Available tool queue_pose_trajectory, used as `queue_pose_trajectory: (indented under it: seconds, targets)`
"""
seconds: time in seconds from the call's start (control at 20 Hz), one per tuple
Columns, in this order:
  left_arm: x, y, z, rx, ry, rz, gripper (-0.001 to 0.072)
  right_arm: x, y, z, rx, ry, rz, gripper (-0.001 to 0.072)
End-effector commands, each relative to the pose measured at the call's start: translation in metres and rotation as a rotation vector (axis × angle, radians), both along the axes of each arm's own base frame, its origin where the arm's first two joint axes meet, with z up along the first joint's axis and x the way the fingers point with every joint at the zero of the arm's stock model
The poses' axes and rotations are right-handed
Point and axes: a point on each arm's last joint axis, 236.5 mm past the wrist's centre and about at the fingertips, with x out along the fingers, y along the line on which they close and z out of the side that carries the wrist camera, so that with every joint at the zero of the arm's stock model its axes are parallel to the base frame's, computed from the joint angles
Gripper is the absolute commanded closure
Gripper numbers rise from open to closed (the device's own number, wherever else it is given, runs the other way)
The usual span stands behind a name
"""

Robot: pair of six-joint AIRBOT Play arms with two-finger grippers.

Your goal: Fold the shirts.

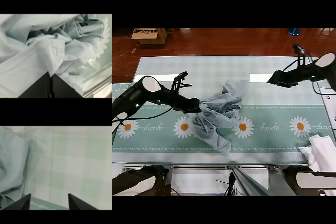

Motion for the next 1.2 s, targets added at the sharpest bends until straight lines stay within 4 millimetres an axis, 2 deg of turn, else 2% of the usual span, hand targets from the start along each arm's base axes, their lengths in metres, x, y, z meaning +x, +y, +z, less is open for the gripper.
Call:
queue_pose_trajectory:
  seconds: [0.0, 0.25, 0.45, 0.5, 0.7, 0.8, 0.9, 0.95, 1.05, 1.15]
  targets:
    - [-0.002, 0.013, 0.011, 0.0, -0.01, 0.004, 0.0688, 0.024, 0.043, -0.023, 0.141, 0.001, -0.043, 0.0159]
    - [-0.004, 0.016, 0.027, 0.0, -0.052, -0.001, 0.0689, 0.042, 0.086, -0.069, 0.19, 0.02, -0.096, 0.0167]
    - [-0.006, 0.016, 0.038, -0.006, -0.081, -0.005, 0.0689, 0.039, 0.114, -0.089, 0.2, 0.042, -0.087, 0.0187]
    - [-0.007, 0.016, 0.041, -0.01, -0.09, -0.005, 0.0689, 0.036, 0.119, -0.092, 0.199, 0.049, -0.077, 0.0225]
    - [-0.005, 0.011, 0.048, -0.037, -0.105, 0.003, 0.0688, 0.032, 0.13, -0.094, 0.194, 0.046, -0.049, 0.0483]
    - [0.0, 0.01, 0.049, -0.04, -0.135, -0.001, 0.0688, 0.03, 0.13, -0.093, 0.198, 0.052, -0.045, 0.0676]
    - [0.003, 0.011, 0.056, -0.042, -0.163, -0.001, 0.0689, 0.027, 0.127, -0.081, 0.204, 0.039, -0.004, 0.0675]
    - [0.006, 0.01, 0.069, -0.046, -0.207, -0.009, 0.0689, 0.024, 0.123, -0.065, 0.208, 0.015, 0.038, 0.0675]
    - [0.018, 0.017, 0.116, -0.035, -0.354, -0.011, 0.069, 0.018, 0.105, -0.015, 0.224, -0.056, 0.099, 0.0675]
    - [0.03, 0.039, 0.187, 0.012, -0.56, 0.012, 0.069, 0.013, 0.076, 0.057, 0.233, -0.178, 0.1, 0.0675]
